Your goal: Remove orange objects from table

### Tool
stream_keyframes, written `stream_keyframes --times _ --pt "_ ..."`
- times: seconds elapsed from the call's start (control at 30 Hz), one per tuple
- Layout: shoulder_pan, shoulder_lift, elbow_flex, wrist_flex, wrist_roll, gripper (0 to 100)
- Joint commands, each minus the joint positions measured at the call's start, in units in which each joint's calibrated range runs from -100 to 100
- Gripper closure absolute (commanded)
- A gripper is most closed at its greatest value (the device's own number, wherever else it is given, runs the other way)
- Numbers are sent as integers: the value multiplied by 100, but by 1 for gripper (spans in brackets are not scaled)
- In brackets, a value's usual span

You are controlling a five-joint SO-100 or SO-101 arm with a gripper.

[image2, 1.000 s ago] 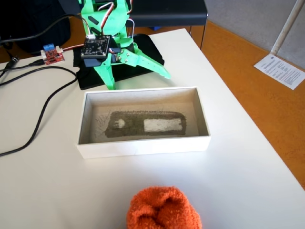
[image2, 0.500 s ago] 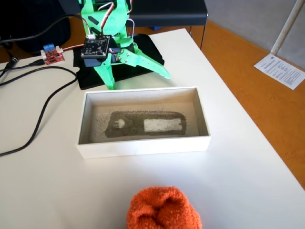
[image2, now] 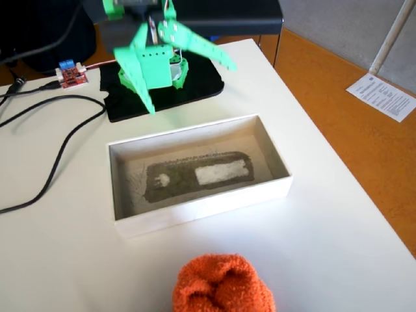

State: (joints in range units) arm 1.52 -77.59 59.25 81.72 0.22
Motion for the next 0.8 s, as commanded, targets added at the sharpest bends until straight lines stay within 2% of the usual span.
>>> stream_keyframes --times 0.0,0.1,0.17,0.27,0.47,0.77 --pt "251 2409 -4568 644 -20 40" --pt "421 4389 -6594 855 -264 40" --pt "510 5497 -7136 572 -317 40" --pt "680 6781 -6991 -620 -322 40" --pt "843 8342 -5760 -3936 -249 40" --pt "488 9408 -5915 -4998 -68 40"
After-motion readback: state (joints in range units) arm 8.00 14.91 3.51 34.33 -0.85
